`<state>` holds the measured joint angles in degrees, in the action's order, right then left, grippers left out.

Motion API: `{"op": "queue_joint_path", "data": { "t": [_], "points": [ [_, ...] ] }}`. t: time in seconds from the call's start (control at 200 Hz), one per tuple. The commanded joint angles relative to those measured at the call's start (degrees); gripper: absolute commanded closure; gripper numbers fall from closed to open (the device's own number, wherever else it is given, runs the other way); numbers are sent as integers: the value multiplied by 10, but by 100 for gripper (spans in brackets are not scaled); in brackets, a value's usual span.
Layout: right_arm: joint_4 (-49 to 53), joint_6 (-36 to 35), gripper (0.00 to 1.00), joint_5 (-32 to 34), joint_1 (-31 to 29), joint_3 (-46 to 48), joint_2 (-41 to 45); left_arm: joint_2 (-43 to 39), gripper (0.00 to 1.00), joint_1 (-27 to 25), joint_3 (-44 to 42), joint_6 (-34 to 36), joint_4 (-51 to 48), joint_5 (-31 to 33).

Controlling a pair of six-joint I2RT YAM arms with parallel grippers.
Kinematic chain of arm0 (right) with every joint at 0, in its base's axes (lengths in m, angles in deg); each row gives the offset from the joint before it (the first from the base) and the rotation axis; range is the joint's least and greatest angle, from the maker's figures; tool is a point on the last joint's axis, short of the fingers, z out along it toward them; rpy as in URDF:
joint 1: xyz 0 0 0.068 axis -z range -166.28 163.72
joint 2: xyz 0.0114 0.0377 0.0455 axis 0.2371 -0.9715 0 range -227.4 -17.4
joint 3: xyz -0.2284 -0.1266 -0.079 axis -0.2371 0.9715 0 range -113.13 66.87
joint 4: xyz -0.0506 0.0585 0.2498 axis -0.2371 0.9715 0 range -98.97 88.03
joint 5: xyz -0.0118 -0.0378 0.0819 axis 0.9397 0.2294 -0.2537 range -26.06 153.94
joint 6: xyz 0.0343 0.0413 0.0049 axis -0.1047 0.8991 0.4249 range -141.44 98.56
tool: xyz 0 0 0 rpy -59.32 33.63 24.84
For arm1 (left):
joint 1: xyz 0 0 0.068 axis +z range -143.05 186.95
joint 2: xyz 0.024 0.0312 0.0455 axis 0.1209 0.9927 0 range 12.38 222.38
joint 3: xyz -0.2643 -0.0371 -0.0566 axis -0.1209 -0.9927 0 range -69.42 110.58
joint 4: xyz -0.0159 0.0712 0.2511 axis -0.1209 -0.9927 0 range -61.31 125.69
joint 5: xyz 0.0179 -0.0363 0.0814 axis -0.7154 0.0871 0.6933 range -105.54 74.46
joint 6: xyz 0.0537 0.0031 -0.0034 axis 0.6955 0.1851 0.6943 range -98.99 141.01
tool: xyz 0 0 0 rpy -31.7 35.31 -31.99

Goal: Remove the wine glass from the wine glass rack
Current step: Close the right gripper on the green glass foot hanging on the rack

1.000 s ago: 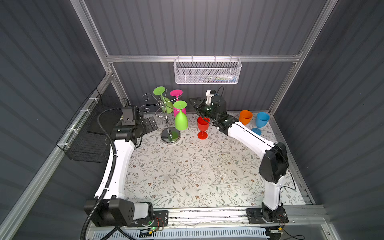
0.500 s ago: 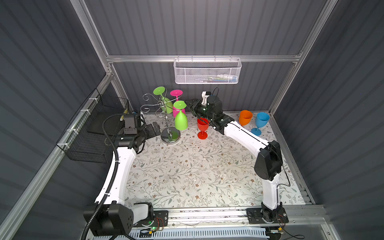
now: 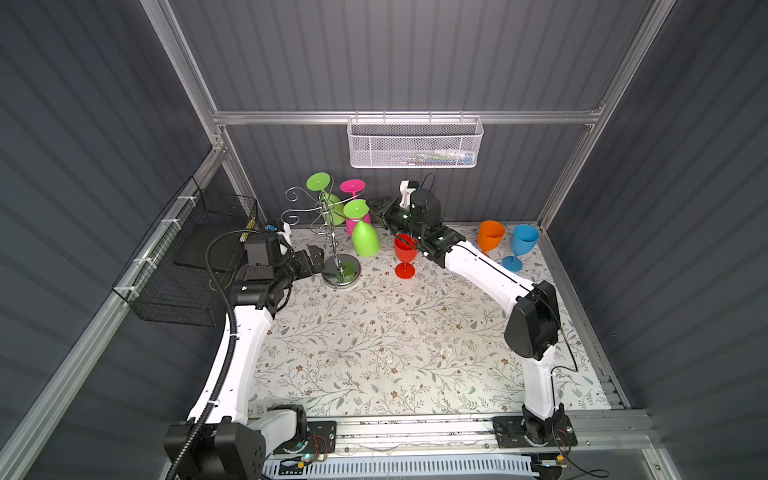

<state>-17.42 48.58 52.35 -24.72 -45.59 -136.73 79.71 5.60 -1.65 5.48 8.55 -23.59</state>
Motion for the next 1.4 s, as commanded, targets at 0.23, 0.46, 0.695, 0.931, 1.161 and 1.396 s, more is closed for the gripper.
{"op": "queue_joint_path", "data": {
  "t": [0.23, 0.46, 0.695, 0.931, 1.161, 1.396],
  "points": [
    [9, -4, 84, 5, -9, -20, -15, -17, 0, 0, -10, 11, 12, -16],
    [4, -12, 94, 18, -11, -16, -2, -17, 0, 0, -13, 10, 14, -22],
    [-6, -29, 98, 37, -14, -10, 12, -14, 0, 0, -16, 8, 16, -27],
    [-15, -34, 100, 46, -13, -28, 4, -11, 0, 0, -18, 7, 17, -31],
    [-31, -35, 100, 57, -12, -23, 8, -9, 0, 0, -19, 7, 19, -34],
    [-45, -50, 100, 78, -11, 19, 45, -7, 0, 0, -20, 7, 20, -38]
  ]
}}
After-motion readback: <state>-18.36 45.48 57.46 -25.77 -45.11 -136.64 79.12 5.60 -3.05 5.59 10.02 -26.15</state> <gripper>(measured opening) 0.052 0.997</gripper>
